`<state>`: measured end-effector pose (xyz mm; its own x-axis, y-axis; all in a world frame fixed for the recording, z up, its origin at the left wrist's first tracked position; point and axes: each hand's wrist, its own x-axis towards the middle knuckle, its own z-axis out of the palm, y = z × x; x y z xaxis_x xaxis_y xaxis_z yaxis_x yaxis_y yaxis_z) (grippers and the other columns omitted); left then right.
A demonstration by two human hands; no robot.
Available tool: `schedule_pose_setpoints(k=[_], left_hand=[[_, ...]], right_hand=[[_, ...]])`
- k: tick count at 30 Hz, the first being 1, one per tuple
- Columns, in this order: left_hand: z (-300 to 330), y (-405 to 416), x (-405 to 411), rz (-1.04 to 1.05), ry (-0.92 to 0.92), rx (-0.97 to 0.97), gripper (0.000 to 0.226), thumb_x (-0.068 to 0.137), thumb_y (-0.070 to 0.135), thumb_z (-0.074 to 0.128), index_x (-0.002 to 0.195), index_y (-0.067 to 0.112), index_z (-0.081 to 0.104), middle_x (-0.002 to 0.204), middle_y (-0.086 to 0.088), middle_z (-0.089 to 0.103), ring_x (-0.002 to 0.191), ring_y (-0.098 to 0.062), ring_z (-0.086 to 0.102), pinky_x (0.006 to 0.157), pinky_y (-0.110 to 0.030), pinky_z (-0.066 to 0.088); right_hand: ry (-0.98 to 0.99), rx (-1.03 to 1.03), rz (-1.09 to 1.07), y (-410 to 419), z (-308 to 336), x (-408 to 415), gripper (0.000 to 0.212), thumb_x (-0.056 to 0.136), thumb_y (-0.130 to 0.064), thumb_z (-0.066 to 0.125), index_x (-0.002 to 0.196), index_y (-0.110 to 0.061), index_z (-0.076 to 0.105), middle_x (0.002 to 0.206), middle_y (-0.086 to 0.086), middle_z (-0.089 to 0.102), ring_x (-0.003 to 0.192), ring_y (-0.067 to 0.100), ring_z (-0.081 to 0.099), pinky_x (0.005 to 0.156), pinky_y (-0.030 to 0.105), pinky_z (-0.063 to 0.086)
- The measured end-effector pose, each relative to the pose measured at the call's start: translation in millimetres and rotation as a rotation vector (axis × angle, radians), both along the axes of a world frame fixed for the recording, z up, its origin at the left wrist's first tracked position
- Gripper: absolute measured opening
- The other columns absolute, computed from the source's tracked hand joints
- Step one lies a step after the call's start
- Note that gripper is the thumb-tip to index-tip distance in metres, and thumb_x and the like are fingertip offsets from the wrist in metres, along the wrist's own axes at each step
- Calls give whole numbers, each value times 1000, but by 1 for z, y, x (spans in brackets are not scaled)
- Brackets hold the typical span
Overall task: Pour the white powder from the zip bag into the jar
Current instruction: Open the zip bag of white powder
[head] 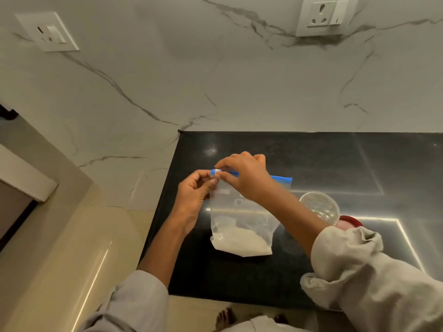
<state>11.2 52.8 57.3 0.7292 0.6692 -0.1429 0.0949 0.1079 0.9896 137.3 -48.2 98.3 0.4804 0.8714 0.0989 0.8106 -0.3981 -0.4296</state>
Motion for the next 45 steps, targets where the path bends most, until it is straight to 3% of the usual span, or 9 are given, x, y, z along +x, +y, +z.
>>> schedule_pose_setpoints(k=[4, 7, 12, 22, 27, 34, 38, 40, 45], left_hand=[[6, 2, -2, 27, -24, 89, 21, 89, 23, 65, 107, 11, 66, 99, -4, 71, 93, -18, 69, 72, -24, 57], [7, 2, -6, 18, -38, 149, 19, 91, 21, 63, 105, 8, 66, 96, -2, 71, 88, -13, 70, 69, -20, 55], [11, 2, -7, 7, -63, 254, 15, 91, 27, 62, 97, 14, 67, 90, 5, 70, 89, -14, 69, 73, -19, 57], [13, -16, -12, 110, -62, 416, 4, 95, 14, 57, 92, 15, 60, 85, 10, 63, 83, -3, 64, 66, -13, 54], [8, -1, -31, 227, -47, 365, 15, 95, 10, 57, 85, 20, 59, 84, 8, 63, 83, -9, 64, 68, -16, 55], [16, -3, -30, 223, -56, 358, 13, 95, 12, 57, 87, 21, 59, 88, 8, 63, 88, -13, 64, 67, -15, 55], [31, 7, -34, -26, -21, 440, 7, 95, 21, 55, 96, 18, 61, 93, 4, 66, 92, -11, 64, 78, -20, 56], [42, 10, -36, -168, -5, 461, 19, 93, 31, 54, 103, 18, 63, 95, 4, 69, 92, -11, 66, 82, -22, 56], [62, 3, -20, -384, 151, 738, 18, 87, 35, 67, 103, 25, 69, 92, 11, 69, 87, -6, 64, 76, -17, 51]], right_hand=[[20, 46, 12, 10, 5, -5, 15, 95, -39, 56, 103, -31, 65, 100, -12, 65, 95, 9, 51, 89, 31, 27], [-9, 22, 48, 12, 10, -7, 12, 96, -33, 56, 104, -29, 64, 102, -9, 64, 97, 11, 52, 92, 31, 27], [-304, -61, 182, 7, 25, -10, 29, 91, -21, 64, 118, -26, 57, 112, -6, 58, 106, 14, 46, 98, 35, 23], [-417, -4, 148, -29, 20, -14, 18, 92, -30, 59, 109, -29, 57, 104, -8, 59, 92, 14, 50, 89, 35, 30], [-443, 42, 12, -89, 6, 7, 8, 90, -28, 63, 98, -26, 62, 95, -7, 62, 83, 18, 56, 80, 33, 35], [-467, 151, -4, -114, 10, 17, 13, 85, -20, 71, 96, -24, 64, 94, -5, 65, 81, 19, 58, 76, 30, 32], [-457, 215, 0, -116, 15, 28, 15, 87, -15, 68, 100, -20, 65, 98, -2, 65, 83, 20, 58, 74, 35, 40], [-455, 220, 33, -116, 13, 31, 16, 86, -13, 68, 101, -18, 66, 99, 0, 66, 85, 22, 60, 73, 37, 43], [-431, 228, 77, -115, 3, 30, 24, 82, -7, 72, 103, -17, 66, 101, 3, 66, 88, 25, 61, 73, 33, 40]])
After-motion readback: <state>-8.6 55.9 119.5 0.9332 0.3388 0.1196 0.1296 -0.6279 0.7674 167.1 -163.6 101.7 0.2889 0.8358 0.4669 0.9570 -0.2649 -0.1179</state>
